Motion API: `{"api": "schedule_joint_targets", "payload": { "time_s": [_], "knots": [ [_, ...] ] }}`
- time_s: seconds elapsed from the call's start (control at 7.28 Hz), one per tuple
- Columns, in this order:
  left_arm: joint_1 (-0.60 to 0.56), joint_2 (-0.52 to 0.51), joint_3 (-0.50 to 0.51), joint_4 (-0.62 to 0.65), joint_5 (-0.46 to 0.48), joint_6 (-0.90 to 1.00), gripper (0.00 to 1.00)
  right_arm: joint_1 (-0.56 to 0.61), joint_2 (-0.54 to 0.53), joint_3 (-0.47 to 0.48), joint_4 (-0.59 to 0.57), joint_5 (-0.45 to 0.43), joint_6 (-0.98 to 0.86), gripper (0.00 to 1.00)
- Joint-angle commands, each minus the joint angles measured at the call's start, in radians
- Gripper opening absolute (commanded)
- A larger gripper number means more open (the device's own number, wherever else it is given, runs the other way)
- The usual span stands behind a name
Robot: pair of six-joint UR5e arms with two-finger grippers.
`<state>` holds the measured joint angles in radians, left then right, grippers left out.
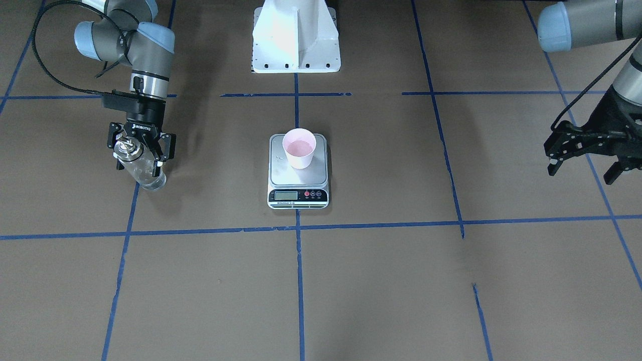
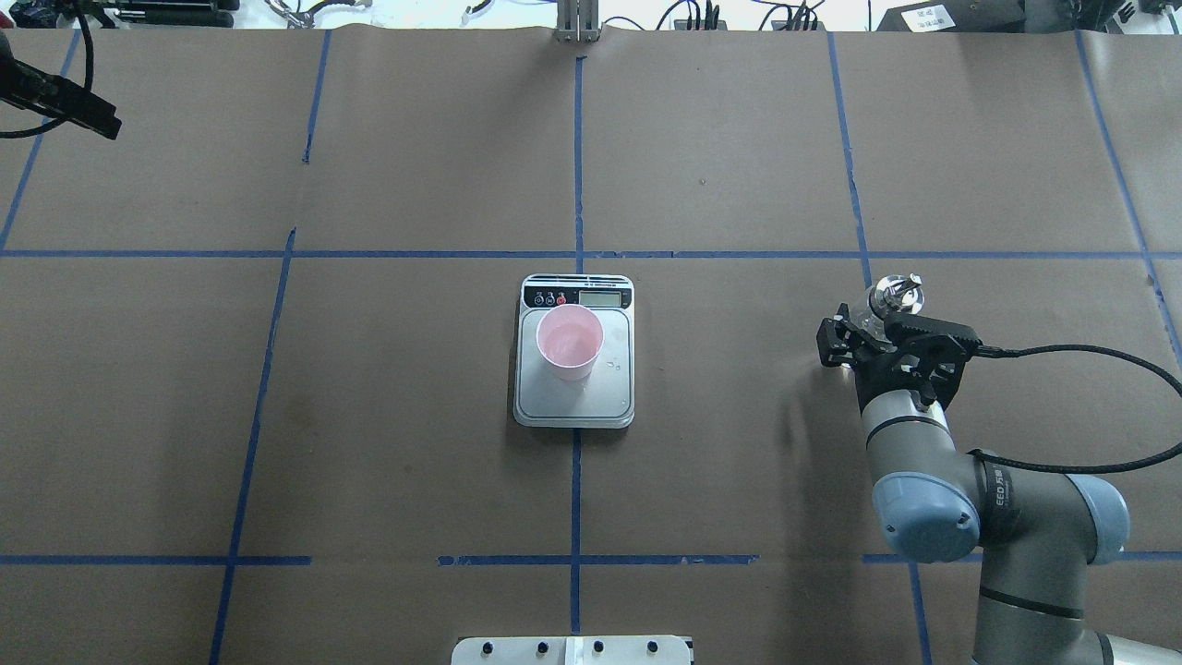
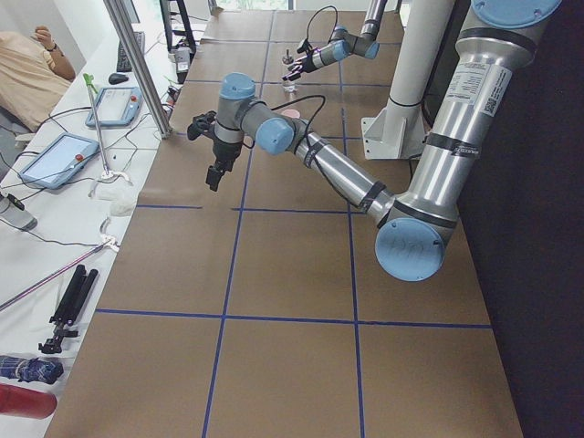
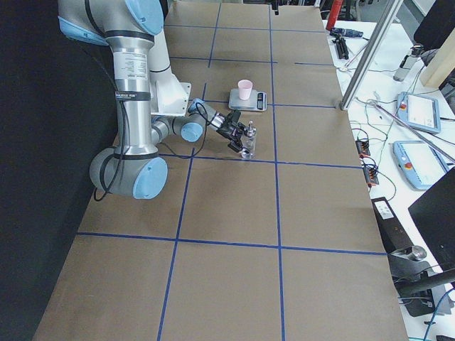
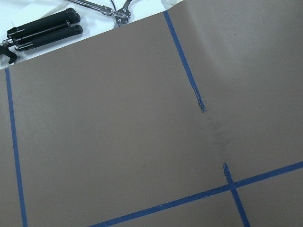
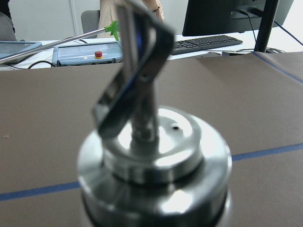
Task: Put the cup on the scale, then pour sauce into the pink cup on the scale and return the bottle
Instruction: 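Lower the bottle onto the table at its original spot with the right gripper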
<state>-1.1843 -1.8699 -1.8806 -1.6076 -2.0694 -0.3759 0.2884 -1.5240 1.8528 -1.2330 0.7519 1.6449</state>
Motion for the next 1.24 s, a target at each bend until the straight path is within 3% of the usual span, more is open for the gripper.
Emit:
{"api": "schedule_joint_targets", "payload": {
  "time_s": [0.0,0.41,0.82,1.1],
  "knots": [
    [0.0,0.0,0.0,0.0,0.0,-0.001,0.99,0.0,0.002,0.009,0.001,0.001,0.012,1.0],
    [0.0,0.0,-0.002,0.0,0.0,-0.003,0.99,-0.057,-0.013,0.051,0.001,-0.011,0.019,1.0],
    [0.0,0.003,0.002,0.002,0.0,-0.001,0.99,-0.141,-0.169,0.181,0.001,0.001,0.018,1.0],
    [0.0,0.009,0.011,-0.002,0.0,0.012,0.99,-0.137,-0.221,0.248,0.001,0.158,-0.028,1.0]
  ]
}}
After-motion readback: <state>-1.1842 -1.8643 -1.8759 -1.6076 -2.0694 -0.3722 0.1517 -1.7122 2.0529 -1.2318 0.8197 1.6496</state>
